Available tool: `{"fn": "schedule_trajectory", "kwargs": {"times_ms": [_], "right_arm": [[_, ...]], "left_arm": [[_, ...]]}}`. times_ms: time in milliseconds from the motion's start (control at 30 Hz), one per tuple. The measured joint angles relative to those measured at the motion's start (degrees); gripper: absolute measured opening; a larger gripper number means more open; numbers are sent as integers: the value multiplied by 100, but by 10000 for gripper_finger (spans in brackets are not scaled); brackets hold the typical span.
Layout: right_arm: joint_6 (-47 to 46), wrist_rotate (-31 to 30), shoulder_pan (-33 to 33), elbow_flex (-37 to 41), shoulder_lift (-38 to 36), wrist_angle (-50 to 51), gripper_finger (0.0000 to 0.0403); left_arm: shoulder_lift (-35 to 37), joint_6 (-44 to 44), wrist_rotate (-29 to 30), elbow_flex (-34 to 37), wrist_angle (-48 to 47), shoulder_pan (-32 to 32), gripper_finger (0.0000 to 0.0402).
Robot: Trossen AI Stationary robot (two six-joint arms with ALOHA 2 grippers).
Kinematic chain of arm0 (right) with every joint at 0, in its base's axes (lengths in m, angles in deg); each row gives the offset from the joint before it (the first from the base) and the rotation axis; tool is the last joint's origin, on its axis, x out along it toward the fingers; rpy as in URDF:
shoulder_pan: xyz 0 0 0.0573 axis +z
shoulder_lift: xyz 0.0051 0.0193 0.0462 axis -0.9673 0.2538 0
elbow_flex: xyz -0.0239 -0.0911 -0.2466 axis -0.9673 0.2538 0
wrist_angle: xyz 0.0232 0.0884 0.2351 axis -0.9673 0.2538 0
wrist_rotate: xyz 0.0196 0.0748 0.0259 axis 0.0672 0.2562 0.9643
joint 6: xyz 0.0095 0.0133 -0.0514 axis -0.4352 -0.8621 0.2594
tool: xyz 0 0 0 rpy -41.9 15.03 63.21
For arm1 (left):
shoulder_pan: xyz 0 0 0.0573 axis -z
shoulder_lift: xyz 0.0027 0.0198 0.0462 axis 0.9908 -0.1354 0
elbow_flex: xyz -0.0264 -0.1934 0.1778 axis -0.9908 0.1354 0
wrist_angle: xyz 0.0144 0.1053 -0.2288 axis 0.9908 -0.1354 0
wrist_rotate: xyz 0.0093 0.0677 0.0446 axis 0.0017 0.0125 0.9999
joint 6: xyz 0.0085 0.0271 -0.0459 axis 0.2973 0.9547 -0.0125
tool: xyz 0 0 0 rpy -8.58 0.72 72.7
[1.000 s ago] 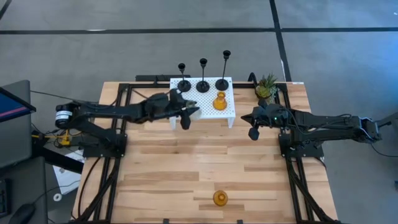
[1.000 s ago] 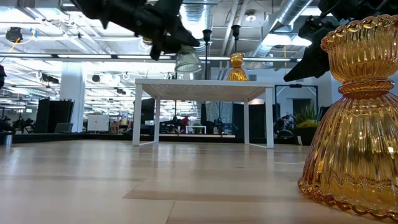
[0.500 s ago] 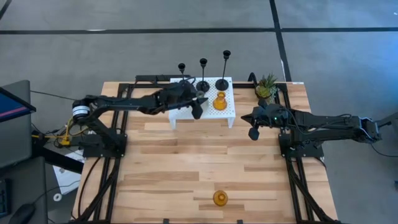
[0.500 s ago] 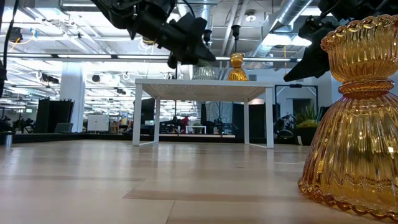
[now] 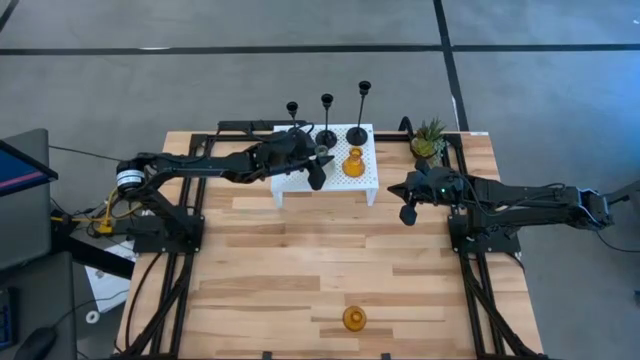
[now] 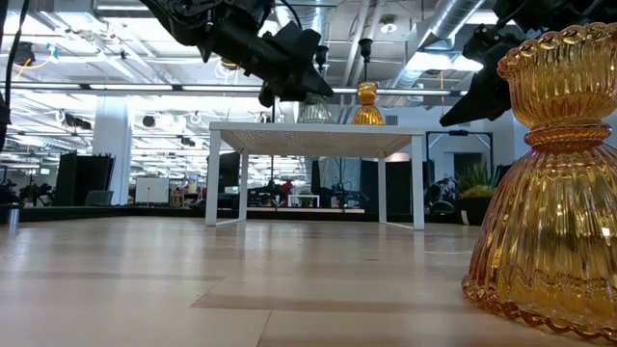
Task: Pick & Place candle stick holders
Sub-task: Put the clear candle holder on the shelf
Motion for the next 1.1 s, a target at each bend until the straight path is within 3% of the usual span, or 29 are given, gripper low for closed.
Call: {"fn": "schedule_trajectory", "kwargs": {"times_ms": [300, 533, 800, 1100], "right_arm": [[0, 0, 0, -2, 0, 0, 0], [0, 0, 0, -2, 0, -2, 0], [2, 0, 0, 1, 0, -2, 0], [2, -1, 0, 0, 0, -2, 0]], "left_arm": [[-105, -31, 0, 1, 49, 17, 130], [-153, -36, -7, 0, 57, 20, 158], [-153, -35, 0, 0, 97, 17, 133], [-153, -38, -3, 2, 166, 17, 212]]}}
